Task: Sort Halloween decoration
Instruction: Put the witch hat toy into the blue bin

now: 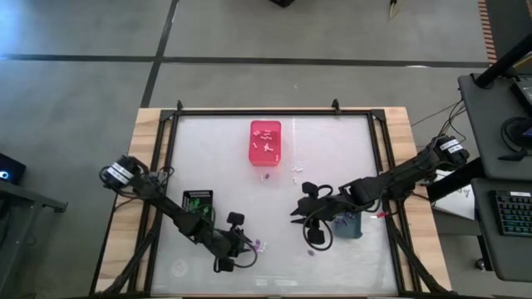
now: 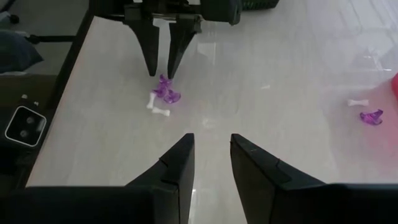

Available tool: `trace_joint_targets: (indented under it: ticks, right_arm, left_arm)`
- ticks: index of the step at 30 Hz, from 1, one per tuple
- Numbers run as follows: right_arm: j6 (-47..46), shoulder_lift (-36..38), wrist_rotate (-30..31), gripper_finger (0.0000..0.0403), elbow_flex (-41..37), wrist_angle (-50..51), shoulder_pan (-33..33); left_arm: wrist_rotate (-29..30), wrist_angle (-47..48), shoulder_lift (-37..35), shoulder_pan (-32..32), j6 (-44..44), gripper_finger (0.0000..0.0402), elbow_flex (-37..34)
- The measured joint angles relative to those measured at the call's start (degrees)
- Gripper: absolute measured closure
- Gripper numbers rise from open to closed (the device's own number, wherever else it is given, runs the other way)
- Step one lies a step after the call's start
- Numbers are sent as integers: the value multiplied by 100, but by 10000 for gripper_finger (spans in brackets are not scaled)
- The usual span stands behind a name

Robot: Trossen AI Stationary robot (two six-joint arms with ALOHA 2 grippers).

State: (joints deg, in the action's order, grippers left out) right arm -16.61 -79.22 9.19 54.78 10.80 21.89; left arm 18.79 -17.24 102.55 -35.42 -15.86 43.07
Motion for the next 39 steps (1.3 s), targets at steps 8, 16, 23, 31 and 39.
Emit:
trace_joint_targets:
  ticks: [8,16,23,31,39]
  right_arm:
    - [4,-2,0,307,-2,-2,0]
    - [6,-2,0,307,-2,-6,0]
    - [7,-2,0,312,-4,-6,0]
    - [7,-2,0,308,-4,-8,0]
    - [16,-54,151,311,-82,-139,11]
  left_arm:
    - [4,-227,158,30,-73,294,2]
    - [4,-244,158,28,-72,325,2]
    - [9,-233,158,28,-74,374,2]
    - [10,-194,138,28,-88,400,2]
    - [61,178,-284,26,-30,400,-2]
